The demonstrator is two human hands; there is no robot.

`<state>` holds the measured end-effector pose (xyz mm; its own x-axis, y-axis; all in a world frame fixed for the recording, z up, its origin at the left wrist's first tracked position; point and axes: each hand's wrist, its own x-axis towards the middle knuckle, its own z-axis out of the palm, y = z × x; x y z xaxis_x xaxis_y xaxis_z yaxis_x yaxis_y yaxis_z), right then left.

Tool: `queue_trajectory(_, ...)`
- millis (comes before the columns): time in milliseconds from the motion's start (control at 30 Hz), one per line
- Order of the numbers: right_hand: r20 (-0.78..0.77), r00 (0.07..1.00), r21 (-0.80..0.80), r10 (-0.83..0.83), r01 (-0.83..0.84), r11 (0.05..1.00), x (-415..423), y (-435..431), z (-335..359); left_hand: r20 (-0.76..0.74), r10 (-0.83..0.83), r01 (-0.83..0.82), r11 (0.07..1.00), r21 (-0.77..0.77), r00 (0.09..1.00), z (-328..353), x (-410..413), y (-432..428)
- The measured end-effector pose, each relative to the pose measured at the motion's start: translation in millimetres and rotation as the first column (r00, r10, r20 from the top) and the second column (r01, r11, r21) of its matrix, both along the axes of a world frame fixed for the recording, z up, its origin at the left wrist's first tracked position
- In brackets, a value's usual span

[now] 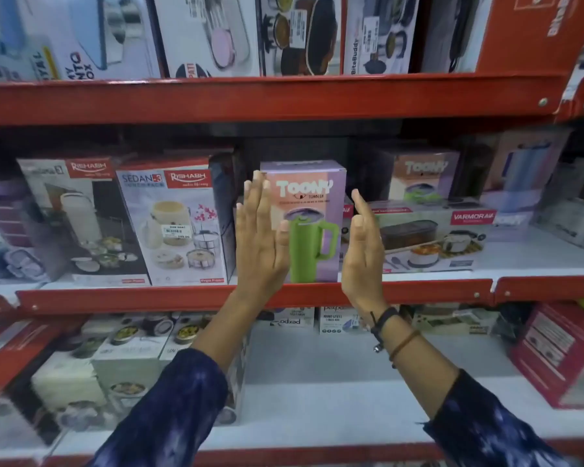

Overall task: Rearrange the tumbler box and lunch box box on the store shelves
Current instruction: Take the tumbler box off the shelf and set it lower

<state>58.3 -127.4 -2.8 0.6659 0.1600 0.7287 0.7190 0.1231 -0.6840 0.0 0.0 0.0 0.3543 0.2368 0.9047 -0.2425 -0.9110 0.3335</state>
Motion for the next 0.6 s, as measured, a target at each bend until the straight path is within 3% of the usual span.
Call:
queue_trajectory(233,-0.258,0.965,-0.056,0.034,-0.05,0.997,14,15,1,-0.063,-0.082,0.06,0.954,-0.293,0.995,-18,9,10)
queue_trajectory(300,-0.266,0.963,-0.098,0.044,-0.072,0.993,28,17,10,-0.109,-0.095,0.046,0.923,-0.381,0.99,-16,12,17)
queue_trajectory(433,-0.184,0.982,-0.193,0.029,-0.065,0.979,49,15,14,-0.154,-0.015,-0.04,0.936,-0.351,0.988,-9,13,28)
queue_trajectory(600,-0.164,0.984,-0.139,0.071,-0.094,0.986,47,3,13,-0.163,-0.052,-0.014,0.925,-0.381,0.985,1,4,28)
